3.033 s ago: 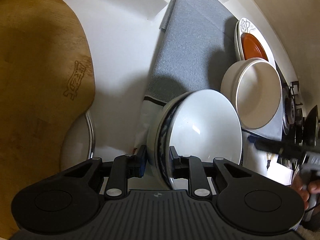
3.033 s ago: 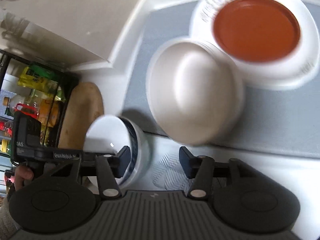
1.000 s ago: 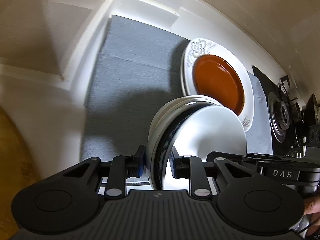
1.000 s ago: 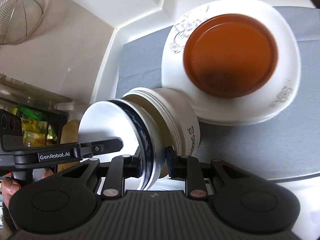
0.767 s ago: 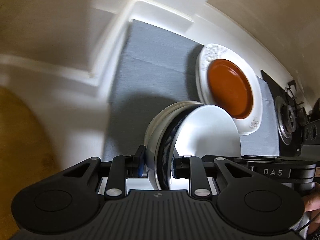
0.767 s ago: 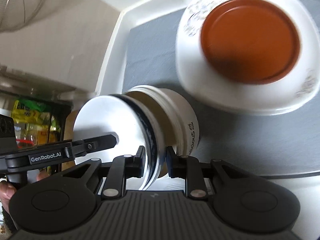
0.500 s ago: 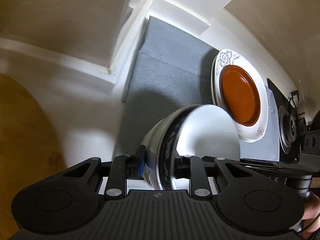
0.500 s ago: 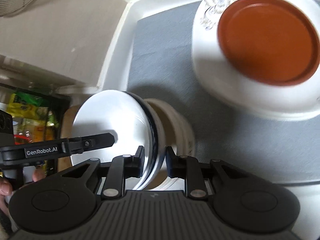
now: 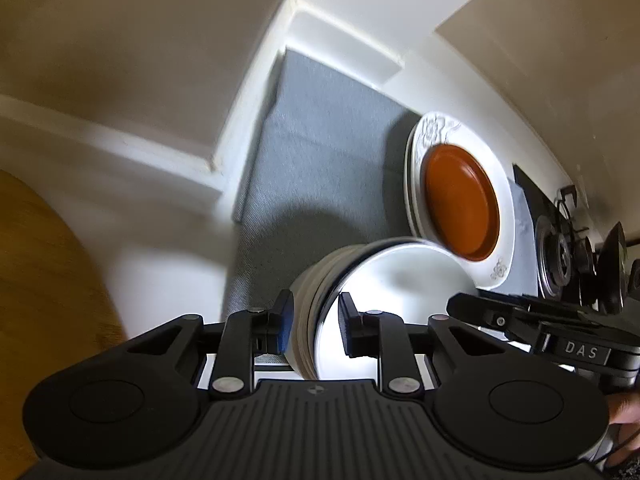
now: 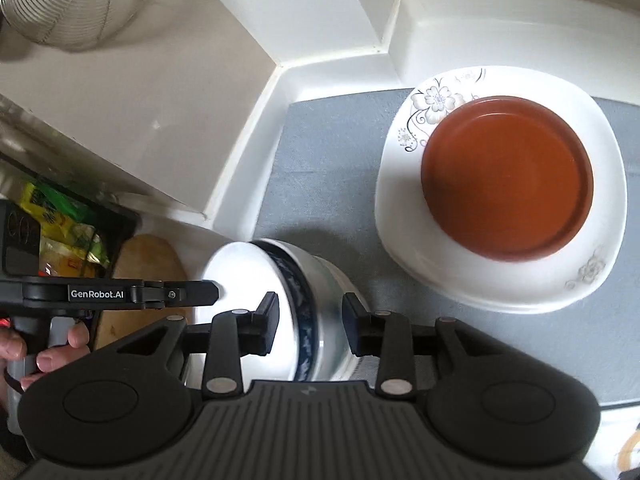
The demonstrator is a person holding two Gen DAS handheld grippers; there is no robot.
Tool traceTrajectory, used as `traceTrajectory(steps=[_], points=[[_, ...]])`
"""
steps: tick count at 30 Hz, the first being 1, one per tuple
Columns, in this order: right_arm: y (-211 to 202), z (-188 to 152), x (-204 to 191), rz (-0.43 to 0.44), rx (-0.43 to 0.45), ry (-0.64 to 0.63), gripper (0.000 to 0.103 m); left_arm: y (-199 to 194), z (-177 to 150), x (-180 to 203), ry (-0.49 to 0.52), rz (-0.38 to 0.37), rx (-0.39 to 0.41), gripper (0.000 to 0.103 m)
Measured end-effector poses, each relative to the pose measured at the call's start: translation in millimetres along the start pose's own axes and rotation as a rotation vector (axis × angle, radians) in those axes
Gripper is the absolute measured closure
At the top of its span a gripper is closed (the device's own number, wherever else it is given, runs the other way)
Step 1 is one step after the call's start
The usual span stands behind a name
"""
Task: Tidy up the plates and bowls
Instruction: 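Lower the held bowl stack onto the orange plate with both grippers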
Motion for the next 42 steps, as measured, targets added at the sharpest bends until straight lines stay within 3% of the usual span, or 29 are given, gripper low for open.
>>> traceTrajectory(steps=[2, 4, 7, 8, 15, 18, 22, 24, 27, 31, 33, 35, 38, 42], points=[[3.4, 1.6, 7.1, 0.011, -0.006, 0.035, 0.054, 6.1, 0.5, -0.3, -0.008, 0.001, -0.010, 0.076], [1.8, 0.5, 5.7, 0.017, 0.006, 0.031, 0.054, 6.4, 0.4, 1.1, -0.009, 0.007, -0.007, 0.076], [-0.5, 2.0, 0.2, 0.021, 0.023, 0.008, 0.078, 6.0, -1.0, 1.3, -0.012, -0.004, -0.005, 0.076], [0.0, 4.0, -1.7, 0.009, 0.026, 0.004, 0.080, 6.9, -0.3, 1.8, -0.012, -0.008, -0.007, 0.076], [11.7, 13.5, 8.3, 0.041, 0.013, 0.028, 0.081, 8.7, 1.8, 1.7, -0.002, 0.005, -0.013, 0.072], [17.2, 12.5, 12.8, 0.036, -0.027, 0.063, 0.068, 13.8, 0.6, 2.4, 0.003, 0.026, -0.032, 0.071], [11.8, 2.1, 21.3, 0.042, 0.009, 0.109, 0.047, 19.7, -0.4, -1.0, -0.005, 0.031, -0.041, 0.064], [14.8, -2.7, 31.9, 0.065, -0.005, 0.163, 0.038, 25.4, -0.5, -3.5, -0.015, 0.046, -0.062, 0.052], [30.1, -12.4, 57.6, 0.161, -0.073, 0.326, 0.027, 36.5, -0.4, -7.3, -0.029, 0.067, -0.105, 0.034], [49.9, -30.0, 82.4, 0.287, -0.106, 0.482, 0.022, 46.6, -3.4, -8.0, -0.029, 0.004, -0.132, 0.034], [46.6, -32.5, 77.8, 0.296, -0.076, 0.457, 0.030, 44.1, -5.2, -3.0, -0.008, -0.038, -0.122, 0.056], [38.5, -30.5, 66.2, 0.248, -0.050, 0.369, 0.042, 37.6, -7.1, 5.8, 0.048, -0.005, -0.106, 0.063], [32.0, -28.5, 60.2, 0.222, -0.055, 0.330, 0.053, 32.8, -10.6, 11.8, 0.066, 0.015, -0.095, 0.065], [30.6, -33.5, 56.1, 0.212, -0.063, 0.342, 0.056, 31.8, -10.2, 19.2, 0.063, 0.049, -0.103, 0.065]])
Point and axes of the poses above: each gripper's, at about its wrist camera, not at the fingertips, and y roughly the way its jaws point, x to its right, z to its top, the point moved 1 cm from there along y, roughly the way its jaws point, and after that the axes turned 5 degrees about y, right-handed, at the moved point
